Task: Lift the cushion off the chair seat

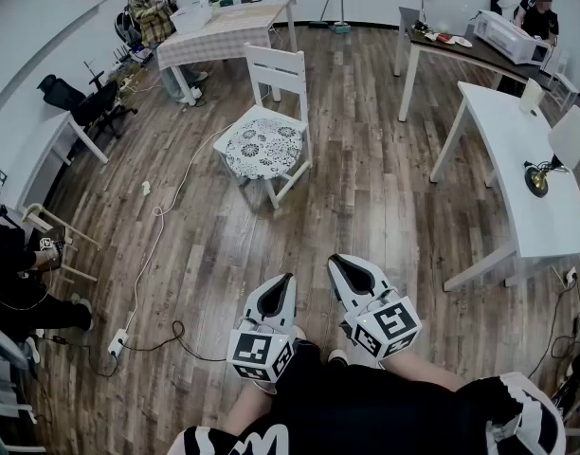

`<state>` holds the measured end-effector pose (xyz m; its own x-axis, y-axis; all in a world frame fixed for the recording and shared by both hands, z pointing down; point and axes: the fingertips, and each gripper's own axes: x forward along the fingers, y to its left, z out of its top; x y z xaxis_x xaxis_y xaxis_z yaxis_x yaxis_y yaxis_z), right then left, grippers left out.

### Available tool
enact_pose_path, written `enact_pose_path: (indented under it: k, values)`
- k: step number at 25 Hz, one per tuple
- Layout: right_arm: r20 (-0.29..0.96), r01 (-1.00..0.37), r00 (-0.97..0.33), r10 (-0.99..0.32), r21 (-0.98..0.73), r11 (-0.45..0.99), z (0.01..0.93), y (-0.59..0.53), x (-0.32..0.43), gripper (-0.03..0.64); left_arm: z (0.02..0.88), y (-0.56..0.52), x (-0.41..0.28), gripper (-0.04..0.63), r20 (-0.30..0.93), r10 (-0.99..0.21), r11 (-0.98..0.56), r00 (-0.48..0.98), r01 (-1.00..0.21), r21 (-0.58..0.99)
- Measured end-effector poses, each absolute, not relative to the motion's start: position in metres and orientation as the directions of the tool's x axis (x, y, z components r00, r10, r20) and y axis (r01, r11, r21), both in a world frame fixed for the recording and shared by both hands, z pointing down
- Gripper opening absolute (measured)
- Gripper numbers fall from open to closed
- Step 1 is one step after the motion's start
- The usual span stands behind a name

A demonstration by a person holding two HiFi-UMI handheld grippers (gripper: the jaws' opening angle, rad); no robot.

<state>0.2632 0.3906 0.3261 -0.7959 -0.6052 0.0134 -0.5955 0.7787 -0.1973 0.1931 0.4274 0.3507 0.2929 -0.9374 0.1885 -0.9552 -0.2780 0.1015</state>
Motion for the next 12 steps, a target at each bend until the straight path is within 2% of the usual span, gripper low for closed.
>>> enact_pose_path:
  k: [12]
  values:
    - [0.028, -0.592, -0.8, -0.599, -0.197, 0.782, 0.3285, 0.3931, 0.2602, 0.03, 0.3487, 0.4316, 0.1935, 0.002, 0.179, -0.939, -0.276, 0.292, -0.955, 0.107]
